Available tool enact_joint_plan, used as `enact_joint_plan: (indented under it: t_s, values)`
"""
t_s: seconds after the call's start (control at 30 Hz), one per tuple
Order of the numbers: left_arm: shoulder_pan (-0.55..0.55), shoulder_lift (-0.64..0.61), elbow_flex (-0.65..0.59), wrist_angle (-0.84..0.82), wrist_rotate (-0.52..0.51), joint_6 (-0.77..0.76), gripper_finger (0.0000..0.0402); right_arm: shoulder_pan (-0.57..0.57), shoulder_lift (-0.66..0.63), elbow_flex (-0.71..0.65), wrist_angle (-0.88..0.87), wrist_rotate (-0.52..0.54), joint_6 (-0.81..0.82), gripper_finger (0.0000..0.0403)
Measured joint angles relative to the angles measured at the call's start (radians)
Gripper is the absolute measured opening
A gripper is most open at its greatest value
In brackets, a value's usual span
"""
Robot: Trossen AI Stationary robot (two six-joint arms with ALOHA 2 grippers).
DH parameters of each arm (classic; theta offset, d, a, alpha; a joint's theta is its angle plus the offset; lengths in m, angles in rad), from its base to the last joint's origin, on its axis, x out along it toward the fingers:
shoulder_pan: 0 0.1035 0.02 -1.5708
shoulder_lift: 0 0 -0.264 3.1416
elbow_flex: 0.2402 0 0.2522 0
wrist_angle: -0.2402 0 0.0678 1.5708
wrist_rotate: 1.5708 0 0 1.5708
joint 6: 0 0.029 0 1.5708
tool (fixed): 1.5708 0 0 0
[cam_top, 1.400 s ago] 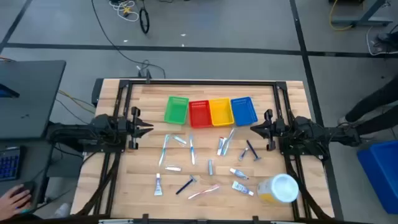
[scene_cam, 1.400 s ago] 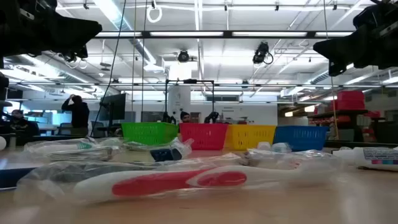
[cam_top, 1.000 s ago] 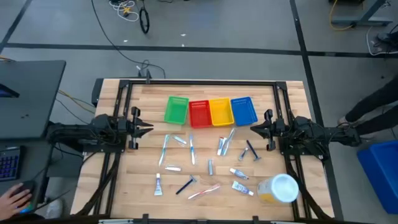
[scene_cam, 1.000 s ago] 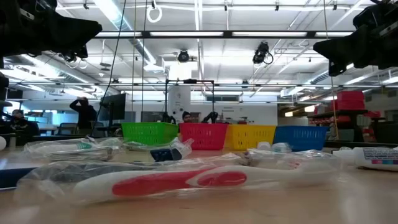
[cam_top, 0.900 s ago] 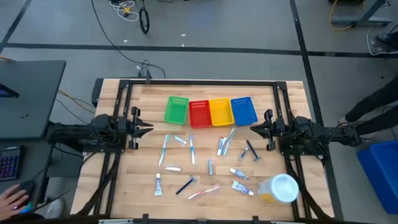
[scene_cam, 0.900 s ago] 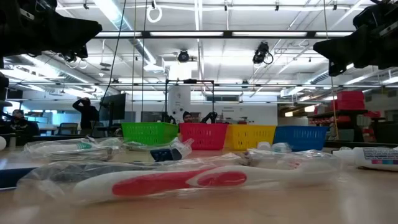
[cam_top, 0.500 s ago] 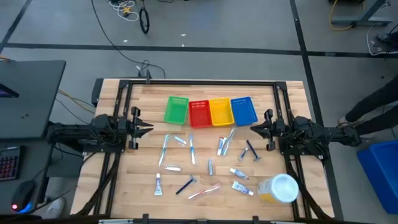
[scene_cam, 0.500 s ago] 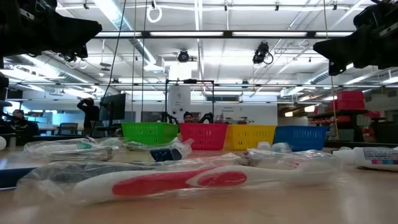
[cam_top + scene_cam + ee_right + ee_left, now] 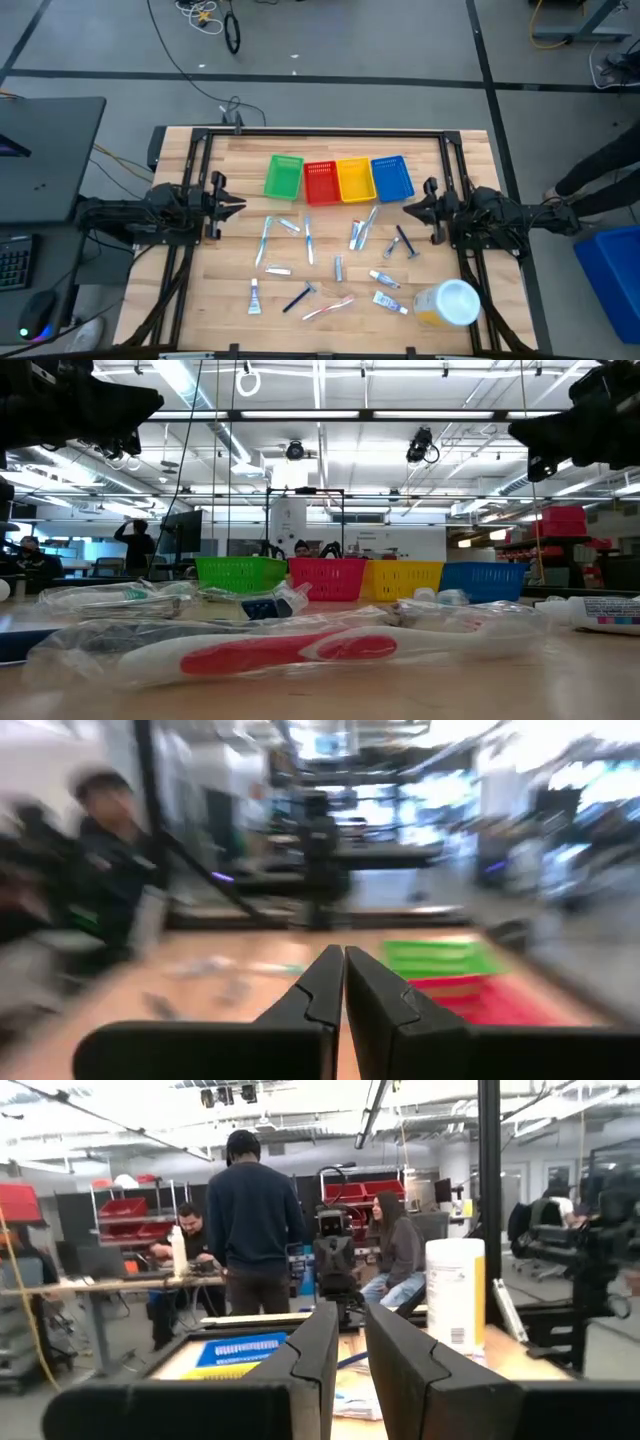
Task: Pick & Place Travel size toiletries
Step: Put the green toothbrush into the green bin
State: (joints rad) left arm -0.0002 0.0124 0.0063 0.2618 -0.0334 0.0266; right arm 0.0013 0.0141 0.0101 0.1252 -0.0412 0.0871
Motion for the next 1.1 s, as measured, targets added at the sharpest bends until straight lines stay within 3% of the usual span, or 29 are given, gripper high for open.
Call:
enact_joint_plan:
  t_s: [0.17, 0.33, 0.53, 0.87, 1.1]
  values:
    - [0.0, 0.0, 0.0, 0.0, -0.077, -0.142, 0.0063, 0.0, -0.001, 0.0, 0.092, 0.017, 0.04, 0.0024]
    - [0.0, 0.008, 0.034, -0.01, -0.109, -0.135, 0.0063, 0.0, 0.0, 0.0, 0.262, 0.172, -0.128, 0.0024]
    - [0.0, 0.025, 0.109, -0.011, -0.103, -0.111, 0.0063, -0.001, 0.003, 0.001, 0.44, 0.245, -0.202, 0.0024]
    - [0.0, 0.163, 0.293, -0.161, -0.108, -0.11, 0.0091, -0.001, 0.041, 0.006, 0.664, 0.214, -0.226, 0.0047]
    - [0.0, 0.328, 0.461, -0.353, -0.113, -0.13, 0.0115, -0.001, 0.247, 0.189, 0.543, 0.209, -0.2, 0.0058]
